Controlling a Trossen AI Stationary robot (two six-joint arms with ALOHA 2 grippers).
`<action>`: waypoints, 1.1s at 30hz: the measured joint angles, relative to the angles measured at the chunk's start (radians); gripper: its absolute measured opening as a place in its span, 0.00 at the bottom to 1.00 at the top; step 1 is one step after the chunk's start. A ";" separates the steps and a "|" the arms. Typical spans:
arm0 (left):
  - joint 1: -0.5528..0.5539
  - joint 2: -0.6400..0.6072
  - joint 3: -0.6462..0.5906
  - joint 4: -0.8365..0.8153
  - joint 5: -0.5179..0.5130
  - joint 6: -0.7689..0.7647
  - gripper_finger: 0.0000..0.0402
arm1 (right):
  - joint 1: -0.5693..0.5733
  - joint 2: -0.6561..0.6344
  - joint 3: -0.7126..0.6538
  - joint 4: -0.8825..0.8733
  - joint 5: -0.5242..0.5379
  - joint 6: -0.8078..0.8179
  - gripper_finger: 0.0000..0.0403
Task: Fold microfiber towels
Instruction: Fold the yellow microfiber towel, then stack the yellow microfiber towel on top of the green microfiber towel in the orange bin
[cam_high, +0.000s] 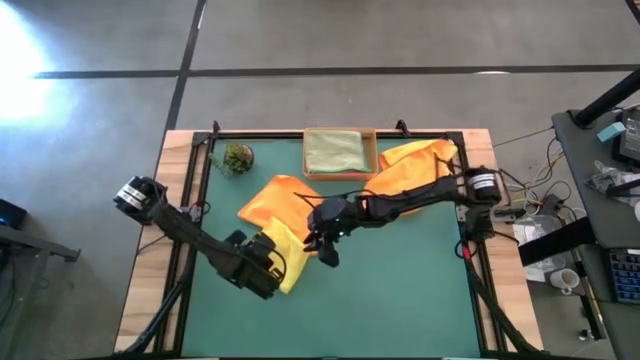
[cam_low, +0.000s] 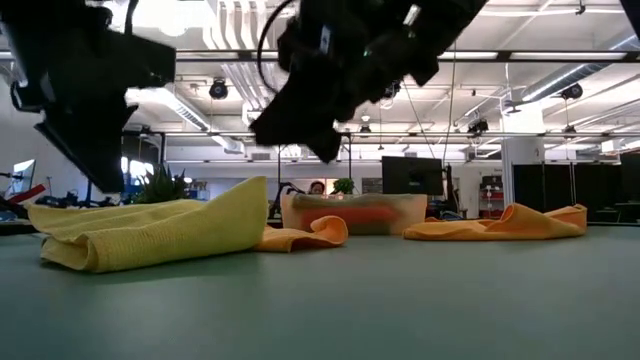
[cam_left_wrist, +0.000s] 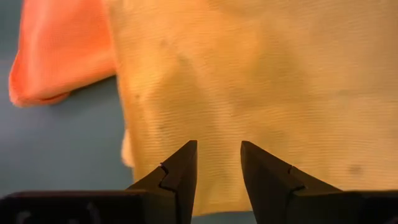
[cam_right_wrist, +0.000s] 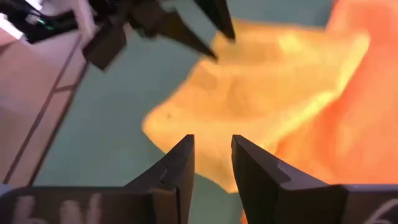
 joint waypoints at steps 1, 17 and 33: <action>0.003 -0.007 -0.021 0.011 0.001 0.000 0.27 | 0.000 0.018 0.004 -0.001 0.001 0.012 0.24; 0.038 -0.039 -0.207 0.150 0.071 -0.007 0.27 | 0.006 0.205 0.049 -0.016 -0.009 0.208 0.13; 0.034 -0.158 -0.170 0.141 0.163 0.101 0.27 | 0.016 0.043 0.064 -0.176 -0.042 0.131 0.13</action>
